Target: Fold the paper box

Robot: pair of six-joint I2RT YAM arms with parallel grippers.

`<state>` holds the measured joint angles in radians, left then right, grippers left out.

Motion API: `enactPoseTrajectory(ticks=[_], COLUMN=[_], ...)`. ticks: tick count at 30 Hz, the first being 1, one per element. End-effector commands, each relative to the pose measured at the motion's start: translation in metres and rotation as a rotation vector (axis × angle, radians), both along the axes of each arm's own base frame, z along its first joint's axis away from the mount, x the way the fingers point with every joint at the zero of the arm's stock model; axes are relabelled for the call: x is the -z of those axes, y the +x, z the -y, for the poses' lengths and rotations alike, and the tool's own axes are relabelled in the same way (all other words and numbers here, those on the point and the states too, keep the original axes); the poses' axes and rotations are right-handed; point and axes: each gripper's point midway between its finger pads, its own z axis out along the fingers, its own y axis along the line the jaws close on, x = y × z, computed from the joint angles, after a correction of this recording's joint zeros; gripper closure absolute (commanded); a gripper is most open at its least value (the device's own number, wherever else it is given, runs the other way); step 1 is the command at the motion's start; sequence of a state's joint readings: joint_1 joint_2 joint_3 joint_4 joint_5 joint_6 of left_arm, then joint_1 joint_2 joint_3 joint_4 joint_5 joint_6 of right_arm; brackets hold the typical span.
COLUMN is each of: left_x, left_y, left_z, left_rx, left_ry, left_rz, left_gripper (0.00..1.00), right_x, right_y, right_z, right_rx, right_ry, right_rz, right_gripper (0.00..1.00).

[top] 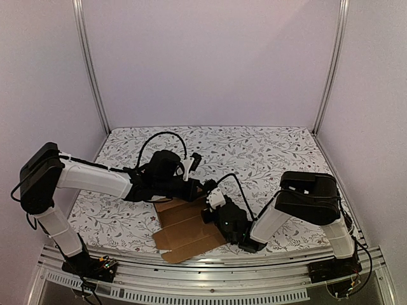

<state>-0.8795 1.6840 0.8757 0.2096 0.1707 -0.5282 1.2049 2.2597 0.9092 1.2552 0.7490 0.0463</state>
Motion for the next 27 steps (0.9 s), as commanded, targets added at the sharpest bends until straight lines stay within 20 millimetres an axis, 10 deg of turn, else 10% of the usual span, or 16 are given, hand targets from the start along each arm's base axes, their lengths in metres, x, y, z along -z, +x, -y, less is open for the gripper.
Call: enactPoseTrajectory(ticks=[1, 9, 27], left_x=[0.027, 0.029, 0.031], left_y=[-0.004, -0.004, -0.002], left_z=[-0.014, -0.013, -0.01], left_rx=[-0.021, -0.022, -0.018], left_ry=[0.076, 0.075, 0.076], left_rz=[-0.056, -0.059, -0.064], left_gripper=[1.0, 1.0, 1.0], right_x=[-0.021, -0.008, 0.043], right_y=[0.003, -0.006, -0.015], right_z=[-0.002, 0.0, 0.008], right_rx=[0.015, 0.02, -0.003], right_ry=[0.065, 0.012, -0.035], right_rz=[0.026, 0.021, -0.089], right_gripper=[1.0, 0.72, 0.68])
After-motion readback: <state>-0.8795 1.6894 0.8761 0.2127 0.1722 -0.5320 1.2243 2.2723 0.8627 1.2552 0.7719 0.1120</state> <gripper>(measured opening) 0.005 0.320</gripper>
